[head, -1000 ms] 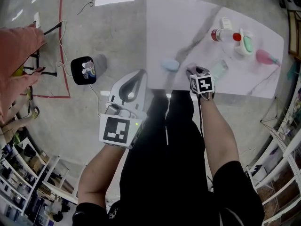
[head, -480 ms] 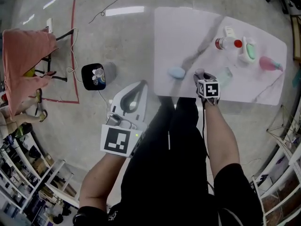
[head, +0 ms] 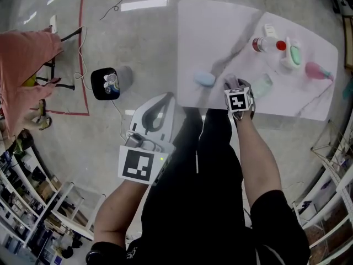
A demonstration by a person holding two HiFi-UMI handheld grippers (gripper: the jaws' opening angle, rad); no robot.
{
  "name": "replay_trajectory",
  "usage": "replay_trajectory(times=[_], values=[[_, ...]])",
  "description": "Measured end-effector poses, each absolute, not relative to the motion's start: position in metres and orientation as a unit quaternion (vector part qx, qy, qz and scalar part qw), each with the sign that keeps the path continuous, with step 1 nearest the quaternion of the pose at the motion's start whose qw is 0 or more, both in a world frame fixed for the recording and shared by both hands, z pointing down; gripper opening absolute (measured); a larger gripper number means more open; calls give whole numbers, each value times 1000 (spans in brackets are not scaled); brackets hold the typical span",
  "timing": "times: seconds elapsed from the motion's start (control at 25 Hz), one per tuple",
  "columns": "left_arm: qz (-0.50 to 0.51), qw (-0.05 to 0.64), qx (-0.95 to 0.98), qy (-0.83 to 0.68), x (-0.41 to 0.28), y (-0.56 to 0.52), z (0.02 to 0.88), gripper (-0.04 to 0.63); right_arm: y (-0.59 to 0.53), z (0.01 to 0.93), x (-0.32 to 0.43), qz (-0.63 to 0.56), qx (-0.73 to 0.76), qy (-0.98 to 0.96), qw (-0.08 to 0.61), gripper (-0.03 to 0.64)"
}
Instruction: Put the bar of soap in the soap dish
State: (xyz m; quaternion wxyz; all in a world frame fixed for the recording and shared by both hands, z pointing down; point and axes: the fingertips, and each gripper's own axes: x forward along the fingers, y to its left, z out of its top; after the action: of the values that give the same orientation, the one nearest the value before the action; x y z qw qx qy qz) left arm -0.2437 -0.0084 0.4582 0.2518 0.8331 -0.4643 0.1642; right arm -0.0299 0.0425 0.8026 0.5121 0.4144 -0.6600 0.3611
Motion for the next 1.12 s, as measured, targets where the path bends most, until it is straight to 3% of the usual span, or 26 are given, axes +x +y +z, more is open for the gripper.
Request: replay_trajectory(times=[0.52,1.12], values=[[163,273,823,-471,-249,-7,474,8,41,810,-26,393,433,-635,504,241],[153,261,837,-457,-242,-14,452,8,38,783,-36,448,434,-649,436,216]])
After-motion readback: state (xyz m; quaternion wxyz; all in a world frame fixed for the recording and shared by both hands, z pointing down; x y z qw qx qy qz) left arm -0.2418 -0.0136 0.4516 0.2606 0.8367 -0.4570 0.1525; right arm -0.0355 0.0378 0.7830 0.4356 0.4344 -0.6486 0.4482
